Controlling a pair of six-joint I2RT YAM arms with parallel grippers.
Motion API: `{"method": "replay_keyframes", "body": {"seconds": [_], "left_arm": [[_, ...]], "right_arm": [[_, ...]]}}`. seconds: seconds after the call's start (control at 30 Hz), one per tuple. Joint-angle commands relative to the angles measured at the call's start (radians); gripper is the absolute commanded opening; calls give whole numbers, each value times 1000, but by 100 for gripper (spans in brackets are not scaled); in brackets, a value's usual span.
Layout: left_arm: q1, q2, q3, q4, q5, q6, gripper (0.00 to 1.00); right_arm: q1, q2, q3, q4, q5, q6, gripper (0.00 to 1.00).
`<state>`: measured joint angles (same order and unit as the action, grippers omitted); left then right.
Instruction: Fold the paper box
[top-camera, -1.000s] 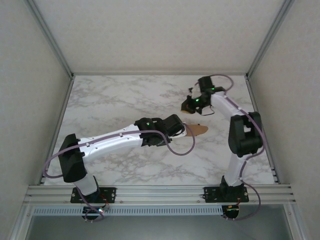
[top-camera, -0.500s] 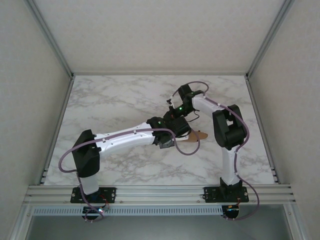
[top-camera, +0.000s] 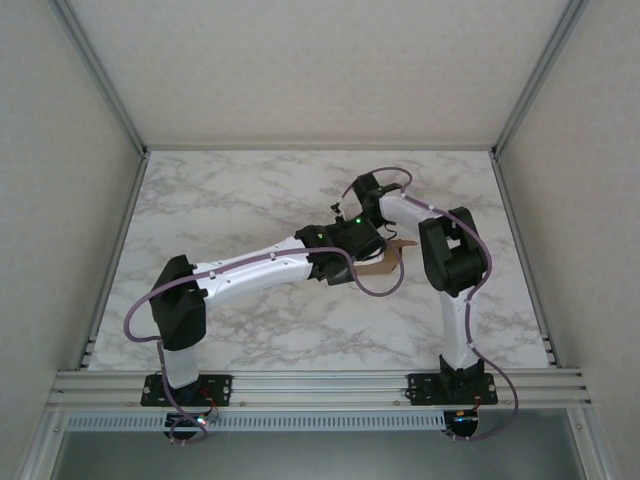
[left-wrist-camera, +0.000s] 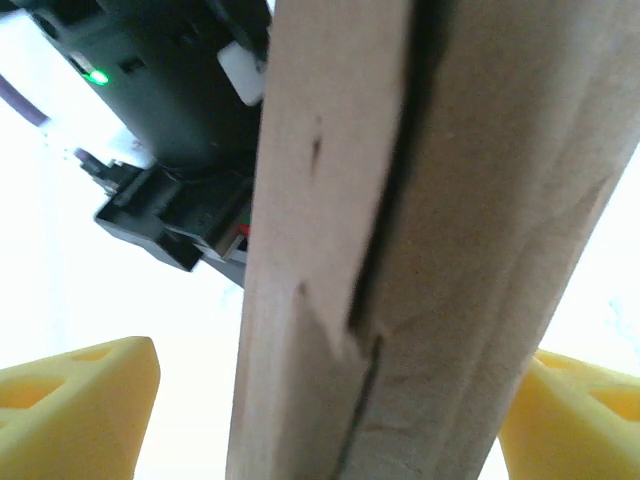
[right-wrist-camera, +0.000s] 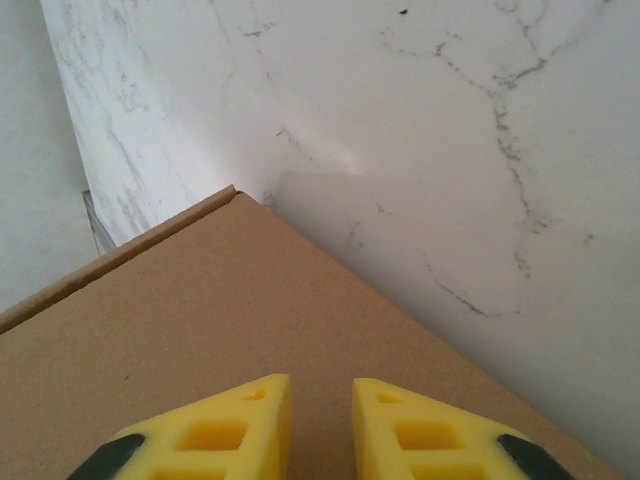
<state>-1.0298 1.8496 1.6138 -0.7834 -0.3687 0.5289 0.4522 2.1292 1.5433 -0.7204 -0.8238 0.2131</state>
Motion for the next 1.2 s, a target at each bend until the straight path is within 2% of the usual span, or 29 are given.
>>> {"method": "replay_keyframes", "body": {"seconds": [0.0,0.17,0.23,0.4,0.63,0.93,1.03,1.17], "left_arm": [[17,5,30,34,-48,34,89],[27,-13,13,74,-75,48,94],[24,-31,13,90,-75,51,100],[17,-72,-12,142,-107,69,100],[7,-144,-59,206,-85,52,100],[-21,-316,-146,319,-68,51,100],[-24,-393,-177,400,-71,18,100],[-24,-502,-224,547,-94,-55,100]], "right_arm": [[5,33,49,-45,-18,-21,26],[-13,29,76,-46,15,-12,36],[-20,11,74,-29,18,-1,40],[-29,-25,87,-19,46,1,49],[-30,-57,44,25,39,-8,53],[-35,-159,-1,93,92,-2,58],[-35,-189,-17,113,87,-2,59],[-39,-256,-35,139,183,-2,60]]}}
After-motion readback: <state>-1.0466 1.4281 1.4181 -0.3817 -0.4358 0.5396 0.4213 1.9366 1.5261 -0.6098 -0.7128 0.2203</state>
